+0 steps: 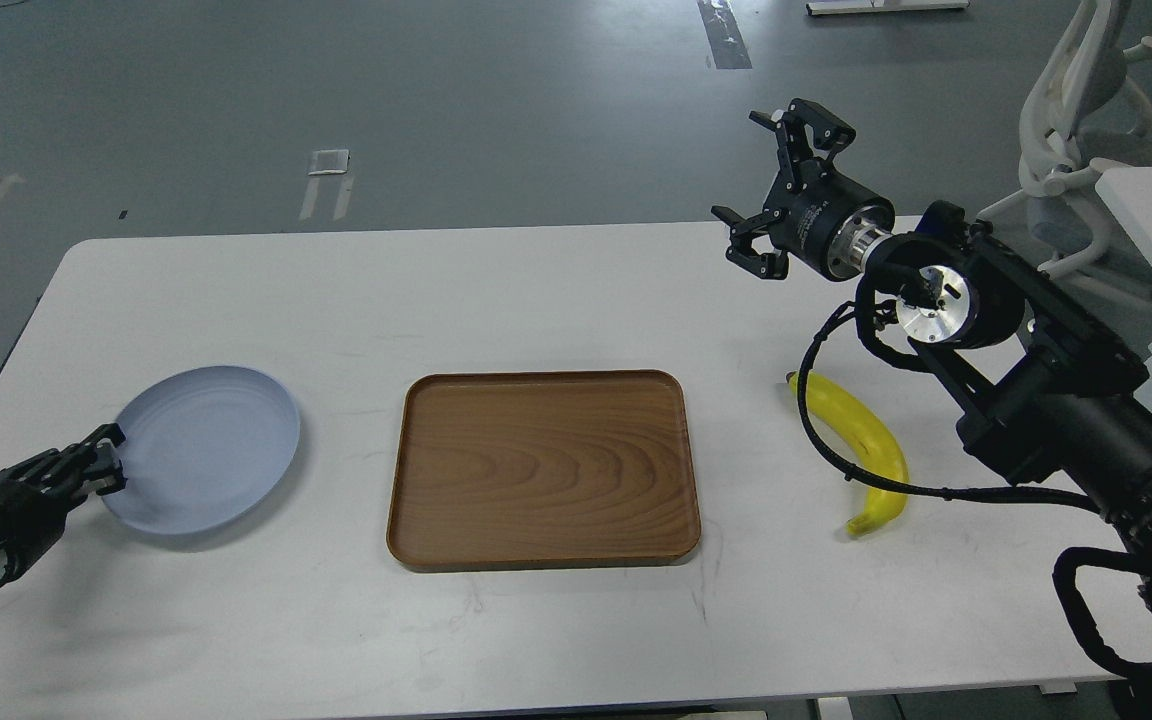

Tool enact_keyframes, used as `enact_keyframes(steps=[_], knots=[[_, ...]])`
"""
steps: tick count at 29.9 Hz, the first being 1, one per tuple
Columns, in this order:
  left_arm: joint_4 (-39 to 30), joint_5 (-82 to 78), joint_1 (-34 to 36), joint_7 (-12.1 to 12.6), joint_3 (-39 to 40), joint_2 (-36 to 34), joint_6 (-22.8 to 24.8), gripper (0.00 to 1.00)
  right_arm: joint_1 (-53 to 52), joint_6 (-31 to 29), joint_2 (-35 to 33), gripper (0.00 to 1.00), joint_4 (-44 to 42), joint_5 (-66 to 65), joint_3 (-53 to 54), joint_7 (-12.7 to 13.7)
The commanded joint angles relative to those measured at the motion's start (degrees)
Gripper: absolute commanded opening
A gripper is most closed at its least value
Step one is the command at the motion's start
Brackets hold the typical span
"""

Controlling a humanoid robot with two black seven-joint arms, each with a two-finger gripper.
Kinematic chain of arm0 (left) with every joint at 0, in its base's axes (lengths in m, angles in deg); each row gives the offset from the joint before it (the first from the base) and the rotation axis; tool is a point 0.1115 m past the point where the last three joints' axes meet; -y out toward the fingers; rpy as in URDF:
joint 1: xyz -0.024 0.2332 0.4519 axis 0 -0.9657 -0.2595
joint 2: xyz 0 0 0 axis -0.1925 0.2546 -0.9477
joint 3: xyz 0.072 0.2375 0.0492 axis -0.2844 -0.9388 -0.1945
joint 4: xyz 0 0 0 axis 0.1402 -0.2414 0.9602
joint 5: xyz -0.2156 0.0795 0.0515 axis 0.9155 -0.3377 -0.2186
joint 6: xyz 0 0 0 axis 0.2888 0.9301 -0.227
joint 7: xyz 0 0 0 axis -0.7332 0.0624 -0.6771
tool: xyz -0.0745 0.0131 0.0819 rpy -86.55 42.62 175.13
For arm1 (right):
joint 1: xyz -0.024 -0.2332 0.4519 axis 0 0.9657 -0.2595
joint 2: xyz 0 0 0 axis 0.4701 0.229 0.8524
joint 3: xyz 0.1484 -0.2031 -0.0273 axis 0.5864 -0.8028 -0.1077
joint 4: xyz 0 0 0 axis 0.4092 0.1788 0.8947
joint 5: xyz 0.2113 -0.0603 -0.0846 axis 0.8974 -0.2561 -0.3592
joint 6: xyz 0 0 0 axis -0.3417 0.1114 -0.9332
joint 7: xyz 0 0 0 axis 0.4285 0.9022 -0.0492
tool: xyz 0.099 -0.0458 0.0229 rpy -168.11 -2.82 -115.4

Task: Place banana on plate with both arms
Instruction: 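Lift the blue plate and carry it over the wooden tray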

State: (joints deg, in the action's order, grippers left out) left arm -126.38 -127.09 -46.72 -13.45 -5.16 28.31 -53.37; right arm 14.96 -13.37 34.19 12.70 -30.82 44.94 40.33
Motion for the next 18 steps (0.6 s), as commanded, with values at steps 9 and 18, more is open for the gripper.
enact_keyframes(steps=[9, 18], knots=[[-17.9, 3.2, 11.7, 0.0, 1.4, -1.7, 6.2, 0.0, -10.7, 0.0, 0.0, 1.0, -1.7, 0.1, -1.2, 2.3], [-19.0, 1.6, 14.5, 0.0, 0.6, 6.4, 5.7, 0.0, -14.7, 0.1, 1.1, 1.0, -4.6, 0.2, -2.8, 2.4]])
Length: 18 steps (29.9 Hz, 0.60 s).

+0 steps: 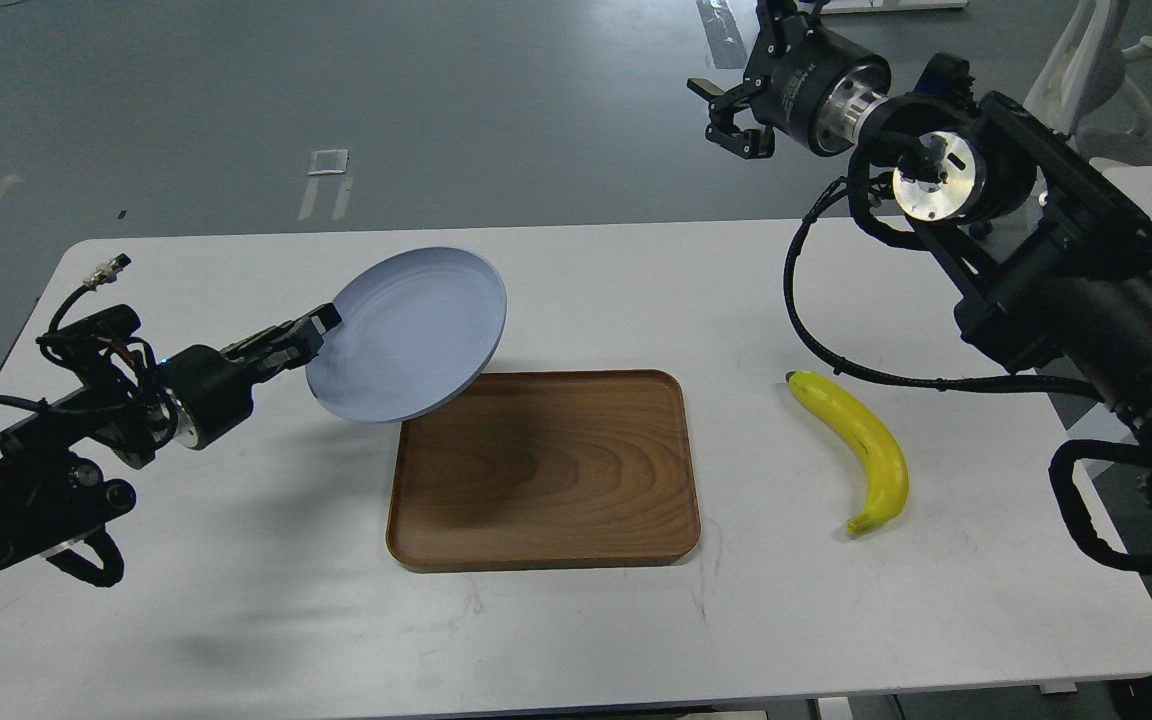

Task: Place banana on plate with both arms
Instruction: 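Lift the blue plate and carry it over the wooden tray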

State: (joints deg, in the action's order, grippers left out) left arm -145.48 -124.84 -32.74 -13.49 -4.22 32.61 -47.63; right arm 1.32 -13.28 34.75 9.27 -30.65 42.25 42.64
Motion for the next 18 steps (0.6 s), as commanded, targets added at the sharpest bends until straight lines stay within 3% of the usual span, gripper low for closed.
enact_keyframes(steps=[1, 13, 18], knots=[[0.2, -2.1, 0.5, 0.0, -0.4, 3.6, -0.2, 0.0, -1.5, 0.0, 0.8, 1.0, -1.6, 0.0, -0.1, 0.1], [2.9, -8.3, 0.1, 0.0, -2.9, 12.4, -3.0, 0.0, -2.6, 0.0, 1.0, 1.0, -2.5, 0.0, -0.7, 0.1], [8.5, -11.6, 0.1, 0.0, -5.4, 15.5, -4.0, 0.0, -2.5, 0.0, 1.0, 1.0, -2.6, 0.0, -0.7, 0.1]])
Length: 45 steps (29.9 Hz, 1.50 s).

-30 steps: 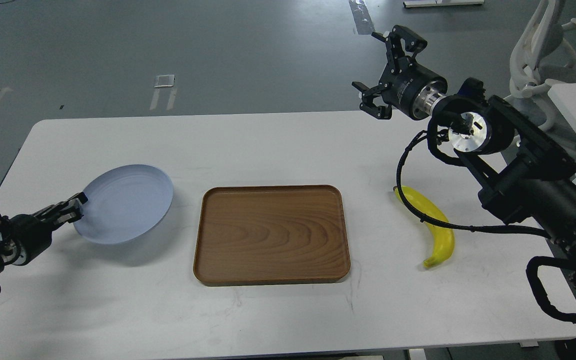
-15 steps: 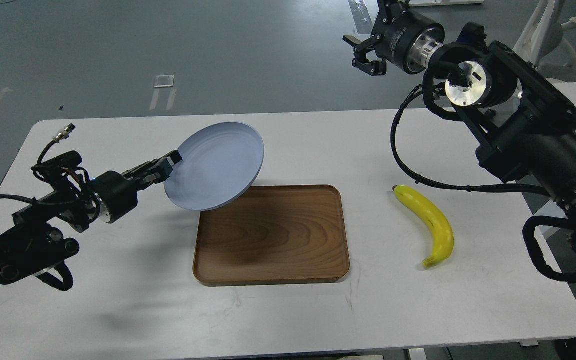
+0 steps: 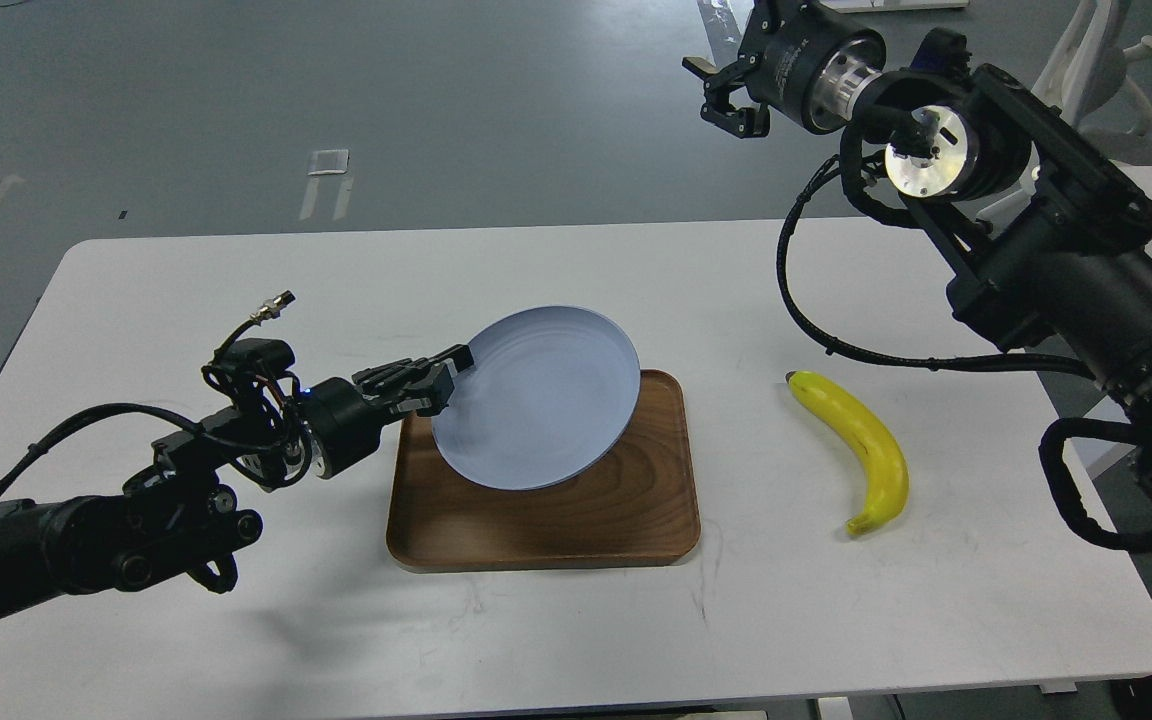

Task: Place banana on plate with both arms
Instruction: 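Lift the blue plate and carry it over the wooden tray, then lower the plate flat onto the tray and release it, then withdraw the left gripper up and away from the tray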

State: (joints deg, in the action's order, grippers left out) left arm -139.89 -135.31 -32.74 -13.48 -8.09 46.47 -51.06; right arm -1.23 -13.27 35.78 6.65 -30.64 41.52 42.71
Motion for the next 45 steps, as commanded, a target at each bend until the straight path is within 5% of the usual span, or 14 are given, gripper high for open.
enact_keyframes(steps=[1, 33, 35, 37, 39, 42, 45], knots=[[3.4, -1.2, 0.1, 0.0, -1.8, 2.0, -0.6, 0.0, 0.1, 0.0, 0.0, 1.0, 0.0, 0.0, 0.0, 0.0], [8.1, -1.3, 0.3, 0.0, -6.3, 5.6, -0.6, 0.01, 0.8, 0.0, -0.2, 1.0, -0.1, 0.0, -0.1, -0.1], [8.1, -1.2, 0.4, 0.0, -6.2, 6.1, -0.6, 0.16, 0.9, 0.0, -0.3, 1.0, -0.1, 0.0, -0.1, -0.1], [8.1, -1.2, 0.5, 0.0, -6.2, 6.4, -0.6, 0.55, 0.9, 0.0, -0.3, 1.0, -0.1, 0.0, -0.1, -0.1], [8.1, -1.1, 0.6, 0.0, -6.2, 6.4, -0.6, 0.59, 0.9, 0.0, -0.3, 1.0, -0.1, 0.0, -0.1, -0.1], [7.9, -0.2, 0.9, 0.0, -5.4, 6.0, -0.5, 0.9, 1.0, 0.0, -0.4, 1.0, 0.0, 0.0, -0.1, -0.1], [7.2, 2.9, 1.6, 0.0, -3.1, 5.8, -0.6, 0.97, 1.4, -0.1, -0.5, 1.0, 0.0, 0.0, -0.1, -0.2]])
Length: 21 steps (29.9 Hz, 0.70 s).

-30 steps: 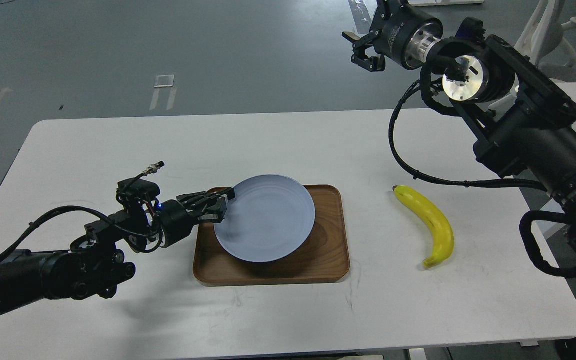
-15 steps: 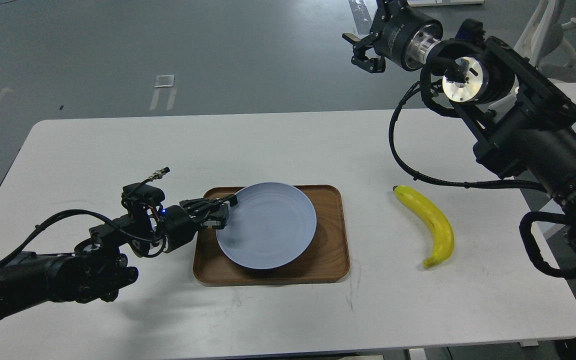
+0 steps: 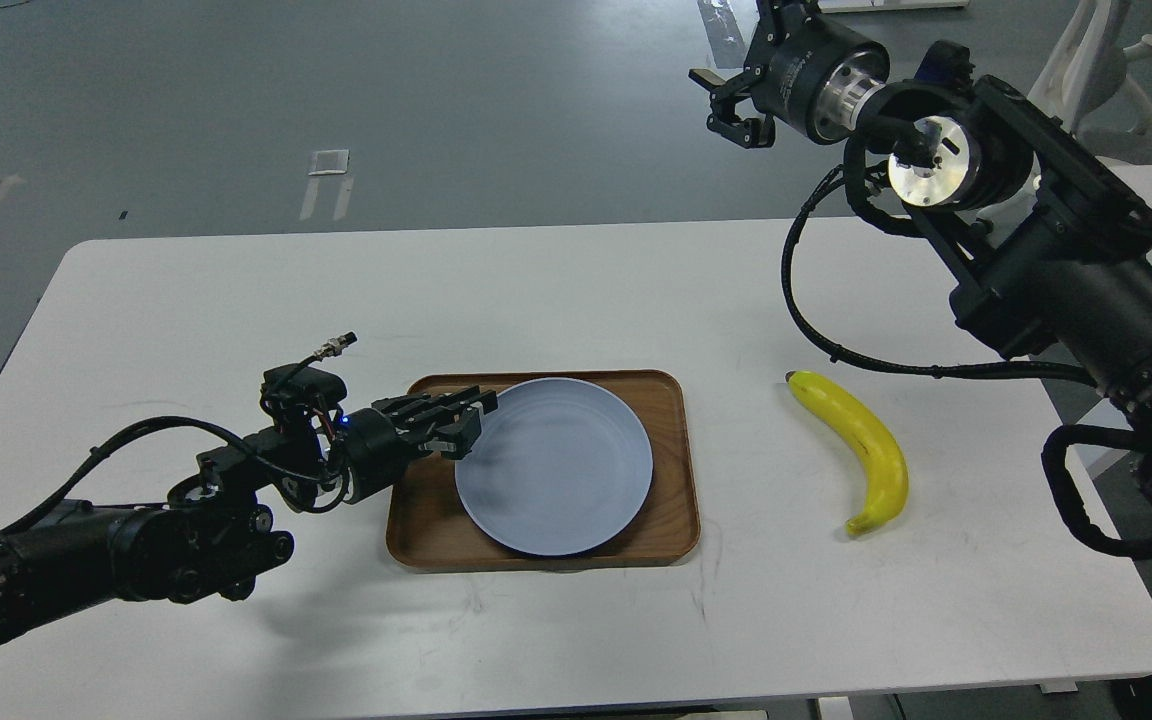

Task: Place banana on plate with both arms
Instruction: 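Withdraw the left gripper up and away from the tray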

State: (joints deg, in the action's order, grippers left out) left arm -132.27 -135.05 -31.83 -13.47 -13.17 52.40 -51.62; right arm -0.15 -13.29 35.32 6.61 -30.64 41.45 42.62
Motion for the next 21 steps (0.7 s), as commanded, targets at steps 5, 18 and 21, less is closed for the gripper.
enact_keyframes(steps=[5, 18, 21], knots=[[-0.5, 13.3, 3.2, 0.0, 9.0, -0.2, 0.5, 0.98, 0.8, -0.3, -0.1, 1.0, 0.2, 0.0, 0.0, -0.1], [0.7, 56.2, 8.2, 9.7, 29.8, -1.8, 22.8, 0.98, 6.1, -2.8, -7.6, 1.0, 6.2, -1.7, -7.4, -1.5], [0.7, 59.2, 7.9, 12.1, 33.0, -2.0, 23.8, 0.98, 6.1, -3.0, -13.8, 0.99, 10.1, -5.7, -12.6, -2.9]])
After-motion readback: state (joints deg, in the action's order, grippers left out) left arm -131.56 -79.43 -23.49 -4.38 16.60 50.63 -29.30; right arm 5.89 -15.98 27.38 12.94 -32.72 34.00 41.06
